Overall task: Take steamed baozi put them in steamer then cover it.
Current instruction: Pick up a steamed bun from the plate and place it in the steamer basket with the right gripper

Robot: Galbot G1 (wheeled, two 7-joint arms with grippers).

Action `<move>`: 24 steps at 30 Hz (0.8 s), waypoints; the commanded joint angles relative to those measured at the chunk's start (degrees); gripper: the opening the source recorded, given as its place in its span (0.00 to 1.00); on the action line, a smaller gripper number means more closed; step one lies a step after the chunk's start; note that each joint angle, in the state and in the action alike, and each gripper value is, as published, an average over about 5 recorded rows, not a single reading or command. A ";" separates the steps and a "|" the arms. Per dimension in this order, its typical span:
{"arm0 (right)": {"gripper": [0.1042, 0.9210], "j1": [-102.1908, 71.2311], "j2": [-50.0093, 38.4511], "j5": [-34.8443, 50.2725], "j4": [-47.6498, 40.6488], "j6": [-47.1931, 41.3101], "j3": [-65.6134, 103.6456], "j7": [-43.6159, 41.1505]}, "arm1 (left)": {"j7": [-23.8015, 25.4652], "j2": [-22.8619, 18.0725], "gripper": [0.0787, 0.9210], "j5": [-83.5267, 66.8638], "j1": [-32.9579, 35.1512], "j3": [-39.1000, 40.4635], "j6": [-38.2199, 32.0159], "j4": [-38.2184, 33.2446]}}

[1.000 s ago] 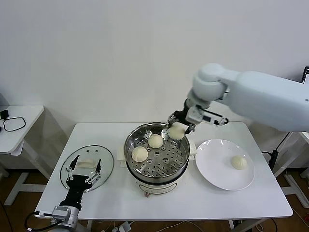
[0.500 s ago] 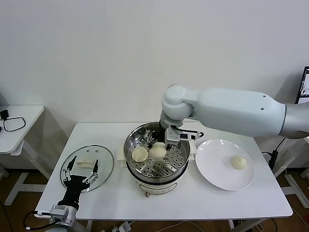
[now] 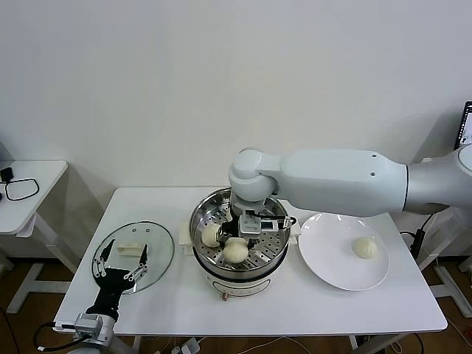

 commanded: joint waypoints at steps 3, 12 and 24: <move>0.72 -2.39 2.42 -0.05 -1.51 -0.52 -0.70 -0.63 | 0.13 -0.09 0.88 -0.06 0.16 -0.52 -0.11 -0.13; 0.74 -2.60 1.77 -0.28 -1.08 -1.24 -0.23 -0.93 | 0.22 -0.13 0.88 -0.11 0.20 -0.58 -0.13 -0.23; 0.88 3.07 -10.25 6.58 0.04 -3.47 6.92 -3.85 | 0.04 -0.15 0.88 -0.05 0.71 -0.01 0.01 -1.33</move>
